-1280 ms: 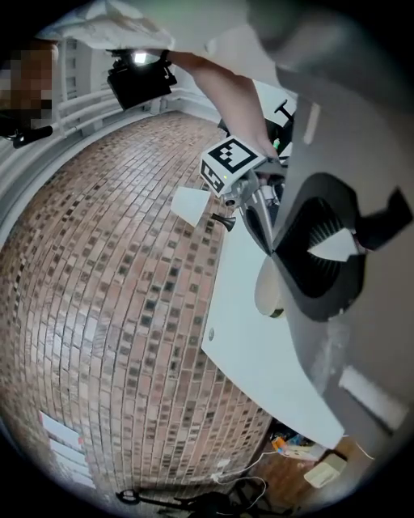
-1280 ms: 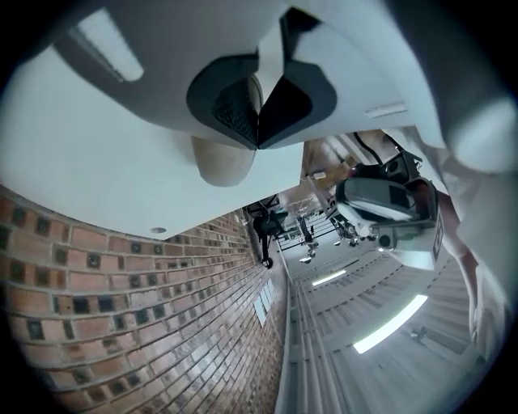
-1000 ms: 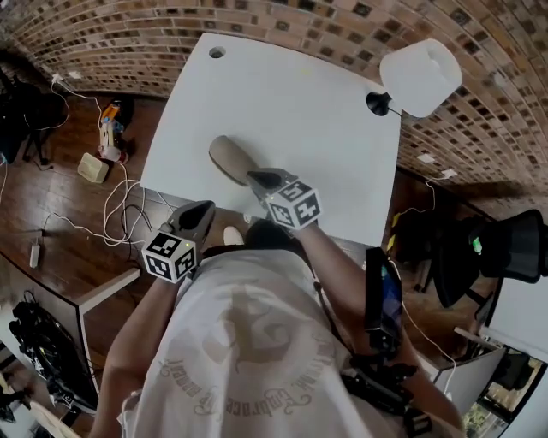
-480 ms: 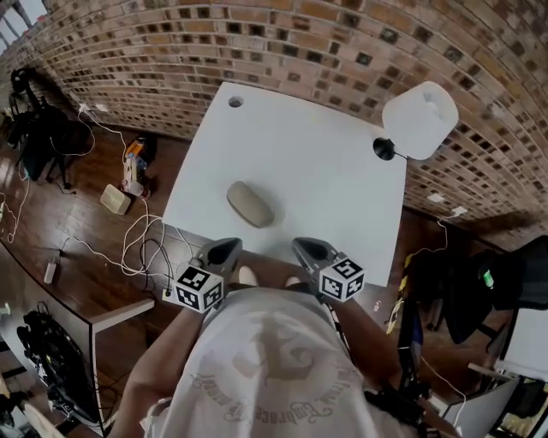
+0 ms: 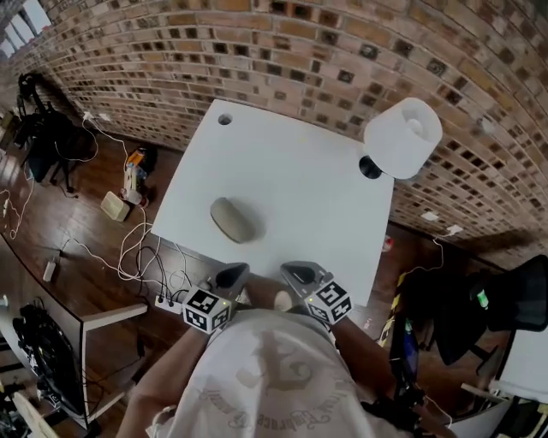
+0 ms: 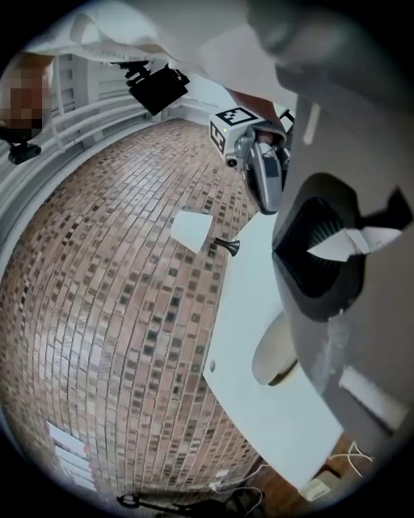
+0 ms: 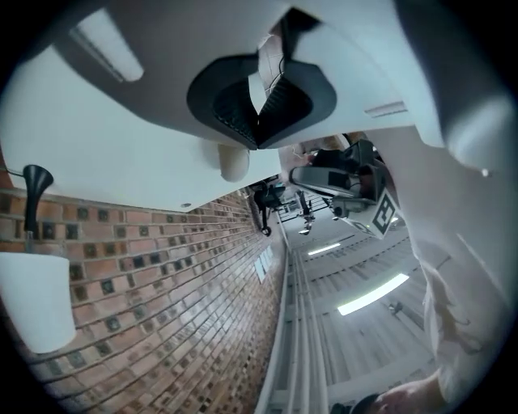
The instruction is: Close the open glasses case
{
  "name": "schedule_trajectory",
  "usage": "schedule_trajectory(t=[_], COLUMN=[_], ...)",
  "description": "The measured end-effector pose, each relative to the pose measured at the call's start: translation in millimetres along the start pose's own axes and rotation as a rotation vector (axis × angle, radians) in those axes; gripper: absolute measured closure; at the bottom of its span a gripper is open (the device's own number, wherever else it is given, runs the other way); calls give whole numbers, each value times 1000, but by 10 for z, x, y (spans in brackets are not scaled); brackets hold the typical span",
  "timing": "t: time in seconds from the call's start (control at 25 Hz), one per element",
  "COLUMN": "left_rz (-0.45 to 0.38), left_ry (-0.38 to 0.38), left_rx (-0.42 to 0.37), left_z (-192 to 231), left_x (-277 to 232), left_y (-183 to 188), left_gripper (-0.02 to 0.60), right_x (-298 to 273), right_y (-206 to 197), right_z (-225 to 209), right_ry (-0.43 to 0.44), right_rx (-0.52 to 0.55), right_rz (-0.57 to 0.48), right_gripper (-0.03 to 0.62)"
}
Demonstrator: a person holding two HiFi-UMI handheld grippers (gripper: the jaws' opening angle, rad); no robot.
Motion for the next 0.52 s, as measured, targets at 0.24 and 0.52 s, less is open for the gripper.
schedule_trajectory(t=[0.24, 0.52], left_rz=[-8, -44], left_ry=[40, 48], left_rx=[15, -10], left_z=[-205, -514], left_x=[-63, -290], left_y=[-47, -63], left_gripper=[577, 577], right_x=[87, 317], right_y=[3, -221], right_z=[18, -214], right_ry=[88, 88], right_rx=[-12, -20], right_rz=[-29, -1], right_gripper=[586, 586])
Point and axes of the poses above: the fingertips, and each gripper's own axes: x backward along the fingers, z to its left, y out of its top, the point moved 5 cm from there along x, backward along the fingers, and after that the axes turned 6 degrees about -y, right-handed, at the moved point
